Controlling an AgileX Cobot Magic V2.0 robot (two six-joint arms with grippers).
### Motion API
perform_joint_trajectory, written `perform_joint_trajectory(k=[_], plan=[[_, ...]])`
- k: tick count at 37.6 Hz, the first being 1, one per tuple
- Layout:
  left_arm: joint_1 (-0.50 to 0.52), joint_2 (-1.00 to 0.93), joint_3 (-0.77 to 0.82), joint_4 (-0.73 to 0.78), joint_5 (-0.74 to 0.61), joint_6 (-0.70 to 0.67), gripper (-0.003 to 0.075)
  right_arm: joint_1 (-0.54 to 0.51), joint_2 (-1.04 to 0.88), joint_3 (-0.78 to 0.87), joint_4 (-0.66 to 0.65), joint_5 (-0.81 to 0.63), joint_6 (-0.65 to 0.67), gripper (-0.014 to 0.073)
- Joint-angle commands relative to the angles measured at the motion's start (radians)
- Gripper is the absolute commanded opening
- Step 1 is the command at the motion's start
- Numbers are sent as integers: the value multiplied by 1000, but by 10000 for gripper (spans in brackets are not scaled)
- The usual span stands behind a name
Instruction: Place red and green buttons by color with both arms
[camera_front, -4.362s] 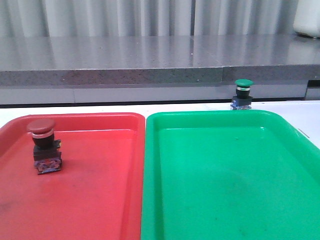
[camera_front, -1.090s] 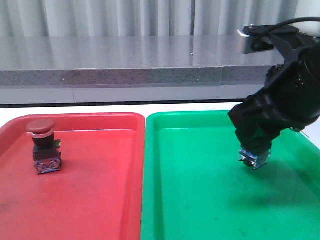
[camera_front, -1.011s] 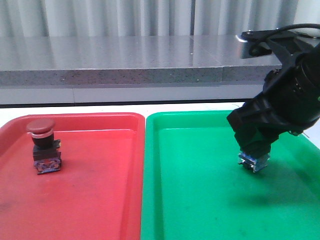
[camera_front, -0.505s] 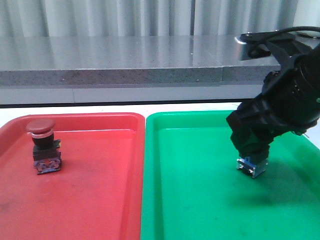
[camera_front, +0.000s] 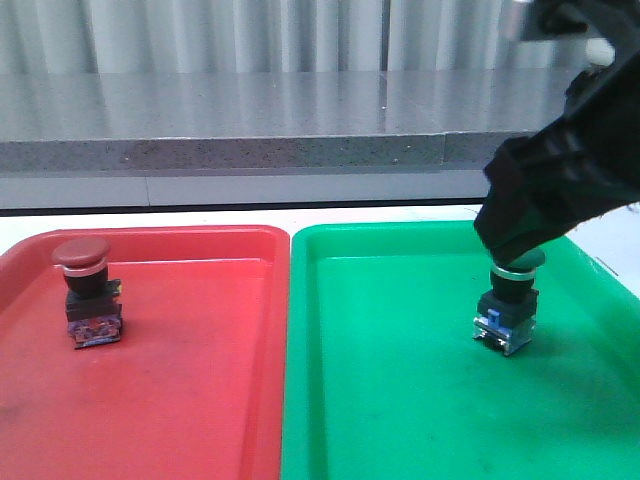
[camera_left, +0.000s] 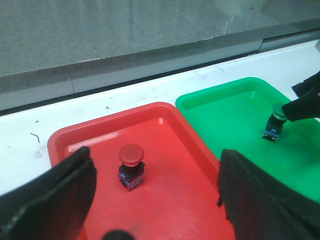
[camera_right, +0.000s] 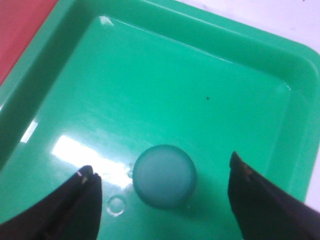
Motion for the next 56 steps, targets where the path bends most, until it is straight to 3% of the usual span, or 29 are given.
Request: perform_joint_trajectory(k=[1, 22, 37, 41, 45, 47, 51, 53, 56], plan=[[-8, 8, -24, -11, -78, 3, 501, -2, -129, -22, 0, 54, -5, 547], [-8, 8, -24, -11, -78, 3, 501, -3, -729, -22, -41, 539, -5, 547], [-8, 8, -24, -11, -78, 3, 501, -3, -901, -20, -46, 638, -5, 547], [-8, 8, -24, -11, -76, 3, 497, -3, -901, -20, -46, 638, -4, 492], [-8, 8, -22, -11, -71, 3, 397, -3, -901, -20, -46, 638, -4, 290], [-8, 8, -22, -11, -66, 3, 297, -3, -901, -20, -46, 638, -5, 159], [-8, 8, -22, -11, -72, 3, 133, -3, -901, -20, -46, 638, -5, -25], [-8, 8, -22, -11, -72, 3, 69, -3, -901, -20, -46, 638, -5, -77], [-8, 8, -22, -11, -72, 3, -14, -3, -901, -20, -46, 638, -5, -69]])
